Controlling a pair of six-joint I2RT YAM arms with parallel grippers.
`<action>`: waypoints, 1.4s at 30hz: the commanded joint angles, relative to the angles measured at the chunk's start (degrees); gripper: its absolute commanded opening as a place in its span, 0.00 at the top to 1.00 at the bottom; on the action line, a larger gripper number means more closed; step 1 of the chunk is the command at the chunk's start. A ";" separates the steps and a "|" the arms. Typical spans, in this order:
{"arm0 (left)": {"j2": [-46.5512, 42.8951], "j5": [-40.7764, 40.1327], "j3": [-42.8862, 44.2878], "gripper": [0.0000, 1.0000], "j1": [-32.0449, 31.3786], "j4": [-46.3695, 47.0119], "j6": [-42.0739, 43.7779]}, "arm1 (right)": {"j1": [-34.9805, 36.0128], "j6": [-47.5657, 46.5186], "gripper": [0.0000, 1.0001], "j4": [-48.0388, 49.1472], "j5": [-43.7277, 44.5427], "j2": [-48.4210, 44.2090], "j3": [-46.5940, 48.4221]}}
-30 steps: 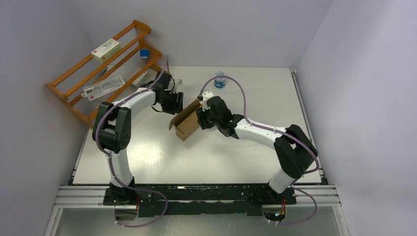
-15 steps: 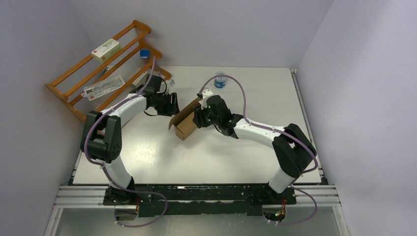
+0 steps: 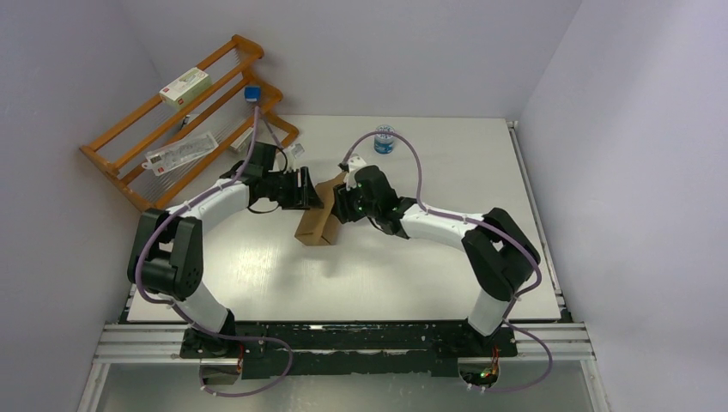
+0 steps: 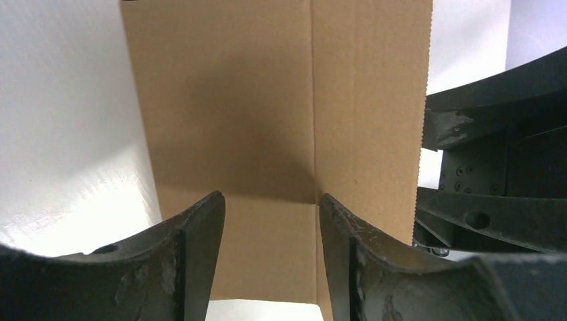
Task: Fold the paper box
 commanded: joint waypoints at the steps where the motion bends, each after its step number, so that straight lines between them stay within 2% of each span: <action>1: -1.29 4.66 -1.69 0.40 -0.07 5.35 -3.08 | -0.17 0.93 0.53 0.80 -1.29 0.50 2.42; 6: -0.50 0.41 -1.70 0.40 -0.07 3.88 -2.40 | -0.47 0.59 0.53 0.05 0.03 -0.10 2.52; 10: -0.93 -2.73 -1.23 0.40 -0.07 2.58 -1.48 | -3.73 1.03 0.53 -1.13 3.28 -4.58 -2.27; 15: -1.21 -4.02 -1.65 0.41 -0.54 2.62 -1.71 | -12.78 5.89 0.50 1.56 -2.25 -12.07 -10.35; 18: -1.21 -5.71 -1.27 0.41 -1.77 2.26 -1.81 | -14.51 7.28 0.48 2.49 -6.00 -13.62 -11.22; 25: -3.08 -17.79 2.49 0.40 -6.34 -2.88 0.47 | -14.61 10.97 0.48 6.25 -12.13 -9.91 -9.86; 33: 0.14 -32.20 7.12 0.40 -15.25 -7.53 2.99 | -14.76 16.99 0.48 10.23 -17.75 -3.05 -8.26; 42: 4.73 -37.39 7.79 0.43 -20.80 -7.11 3.36 | -16.31 23.35 0.54 17.99 -22.94 3.14 -11.51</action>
